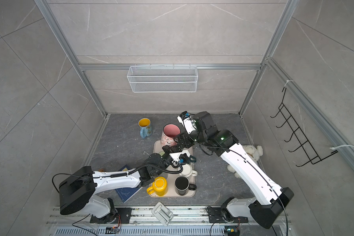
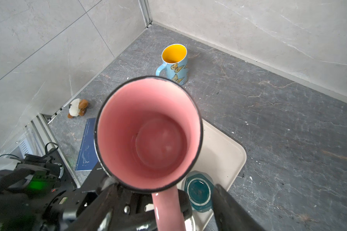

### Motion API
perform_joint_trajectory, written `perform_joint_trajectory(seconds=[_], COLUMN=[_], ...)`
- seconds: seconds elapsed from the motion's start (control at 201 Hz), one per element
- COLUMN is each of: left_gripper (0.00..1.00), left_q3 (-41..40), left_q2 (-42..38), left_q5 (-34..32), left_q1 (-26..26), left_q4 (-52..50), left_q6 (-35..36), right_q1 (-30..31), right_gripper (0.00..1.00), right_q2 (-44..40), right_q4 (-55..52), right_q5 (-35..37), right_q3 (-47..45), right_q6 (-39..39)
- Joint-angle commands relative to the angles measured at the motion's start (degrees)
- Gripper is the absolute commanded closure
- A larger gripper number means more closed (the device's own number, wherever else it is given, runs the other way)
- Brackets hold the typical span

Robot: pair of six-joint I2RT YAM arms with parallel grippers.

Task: Turn the mug right side up
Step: Place the mug at the top-center of the table.

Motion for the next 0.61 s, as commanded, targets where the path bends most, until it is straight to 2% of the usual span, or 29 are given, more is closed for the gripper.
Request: perform_joint_trajectory(seconds=[0.0,0.343,0.602], left_gripper=[1.00,1.00,1.00], left_q3=[1.24,1.14,1.34], left_q2=[-1.78,-2.23,-2.63], left_q5=[-2.07,-1.70,-1.39], left_q1=[-0.17,-0.17,-0.17], left_q4=[12.07,11.97,11.63], left_q6=[4.18,4.09,3.91], right_q1=[-0.39,-1.16,-1.88], right_gripper=[0.29,0.41,0.67], right_q2=[0.32,1.76,2.79], right_q4=[-1.93,-2.52,-2.38], right_q5=[-3.08,-4.56,-5.00], right_q3=[0.37,0.15,0.11], right_q6=[-1.36,-1.70,-1.34])
